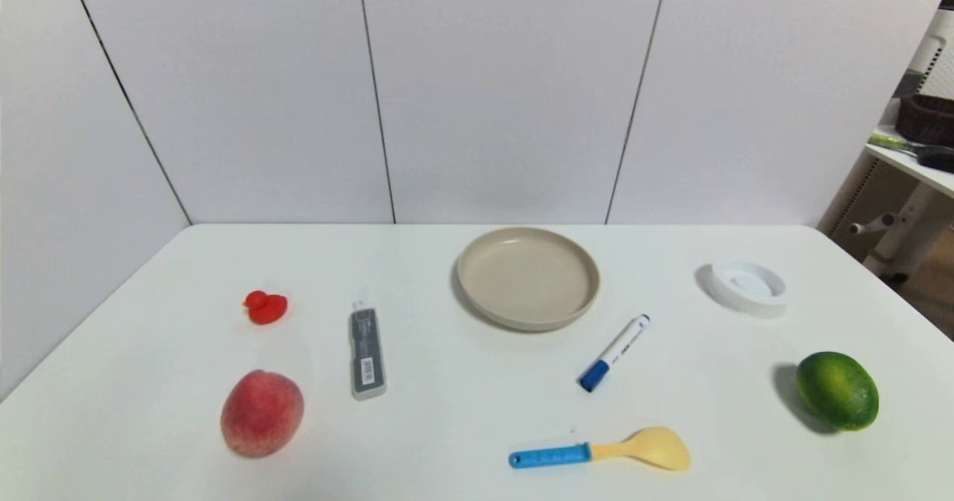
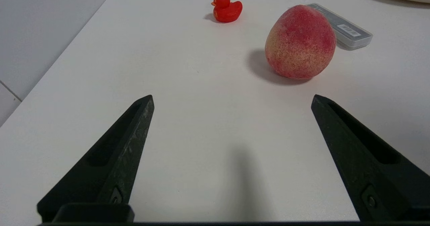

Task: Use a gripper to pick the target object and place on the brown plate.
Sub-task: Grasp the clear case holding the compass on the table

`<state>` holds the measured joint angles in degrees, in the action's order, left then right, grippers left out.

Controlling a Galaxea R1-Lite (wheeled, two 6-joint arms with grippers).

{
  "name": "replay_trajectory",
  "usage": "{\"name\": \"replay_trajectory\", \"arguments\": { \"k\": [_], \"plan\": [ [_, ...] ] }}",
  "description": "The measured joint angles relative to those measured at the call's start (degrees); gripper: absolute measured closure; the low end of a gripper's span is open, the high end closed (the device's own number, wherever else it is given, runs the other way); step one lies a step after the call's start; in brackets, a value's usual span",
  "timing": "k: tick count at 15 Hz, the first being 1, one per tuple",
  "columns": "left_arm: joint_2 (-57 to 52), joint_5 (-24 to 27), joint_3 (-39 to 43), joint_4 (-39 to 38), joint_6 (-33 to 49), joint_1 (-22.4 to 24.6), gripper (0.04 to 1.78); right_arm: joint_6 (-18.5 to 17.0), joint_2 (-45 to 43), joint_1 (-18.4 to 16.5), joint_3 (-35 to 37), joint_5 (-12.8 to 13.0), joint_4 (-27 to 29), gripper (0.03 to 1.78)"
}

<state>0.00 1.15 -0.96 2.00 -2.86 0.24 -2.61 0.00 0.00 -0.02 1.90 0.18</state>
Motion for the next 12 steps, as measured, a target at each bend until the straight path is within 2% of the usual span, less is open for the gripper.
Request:
{"name": "replay_trajectory", "arguments": {
  "k": [12],
  "plan": [
    [0.0,0.0,0.0,0.0,0.0,0.0,0.13,0.0,0.0,0.0,0.0,0.0,0.0,0.1]
  ]
}}
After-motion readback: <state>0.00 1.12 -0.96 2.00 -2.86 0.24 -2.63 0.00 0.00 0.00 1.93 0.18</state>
